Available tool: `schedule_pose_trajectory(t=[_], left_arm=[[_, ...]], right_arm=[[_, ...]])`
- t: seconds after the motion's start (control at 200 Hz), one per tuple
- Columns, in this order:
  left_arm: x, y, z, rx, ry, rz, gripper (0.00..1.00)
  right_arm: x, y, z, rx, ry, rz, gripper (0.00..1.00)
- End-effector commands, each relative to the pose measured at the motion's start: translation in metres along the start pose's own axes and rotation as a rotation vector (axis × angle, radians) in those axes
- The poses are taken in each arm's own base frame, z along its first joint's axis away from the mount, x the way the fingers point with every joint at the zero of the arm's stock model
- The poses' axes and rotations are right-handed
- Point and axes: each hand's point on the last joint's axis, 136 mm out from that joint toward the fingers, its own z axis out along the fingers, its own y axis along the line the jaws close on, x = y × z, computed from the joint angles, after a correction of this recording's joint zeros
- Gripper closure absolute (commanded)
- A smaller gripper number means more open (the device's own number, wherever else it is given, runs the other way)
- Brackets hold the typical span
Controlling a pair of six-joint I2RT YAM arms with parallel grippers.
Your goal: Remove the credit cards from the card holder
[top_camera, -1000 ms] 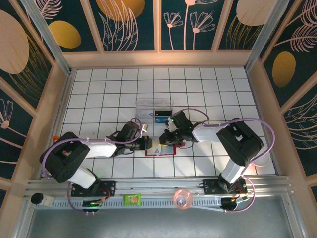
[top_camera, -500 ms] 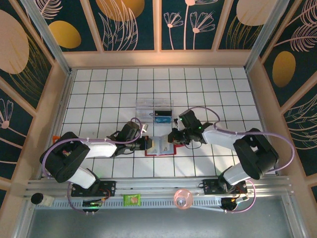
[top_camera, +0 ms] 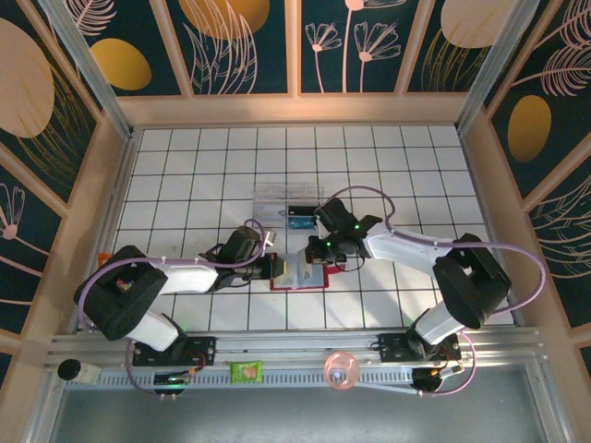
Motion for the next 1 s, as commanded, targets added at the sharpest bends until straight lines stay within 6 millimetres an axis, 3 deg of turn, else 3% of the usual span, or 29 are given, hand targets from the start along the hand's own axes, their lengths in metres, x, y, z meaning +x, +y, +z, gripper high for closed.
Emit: schedule_pose_trajectory(t=[0.0,0.135,0.41,0.51,0.596,0.666,0.991], left_arm=[[0.007,0.007,0.001,-0.037,0.031,0.011,1.0],[0.008,0.006,0.003,-0.031,0.036,0.011,1.0],[0.008,0.005,0.003,-0.026,0.039,0.011,1.0],[0.007,0.005,0.003,-0.027,0.039,0.016,1.0],[0.007,0.005,0.003,-0.027,0.039,0.016,1.0],[0.006,0.004,0.003,-0.028,0.039,0.018,1.0],[-0.004,-0.004,0.0,-0.022,0.018,0.039,1.0]], right_arm=[[0.006,-0.011,0.008,0.074,0.023,-0.01,1.0],[0.008,-0.002,0.013,0.019,0.024,-0.013,1.0],[0.011,0.001,0.018,-0.034,0.031,0.006,0.82],[0.009,-0.001,0.018,-0.03,0.026,0.006,0.82],[0.006,-0.003,0.015,-0.018,0.014,0.003,0.92],[-0.002,-0.004,0.006,0.002,-0.015,-0.018,1.0],[-0.048,0.022,-0.064,-0.021,-0.229,-0.211,1.0]])
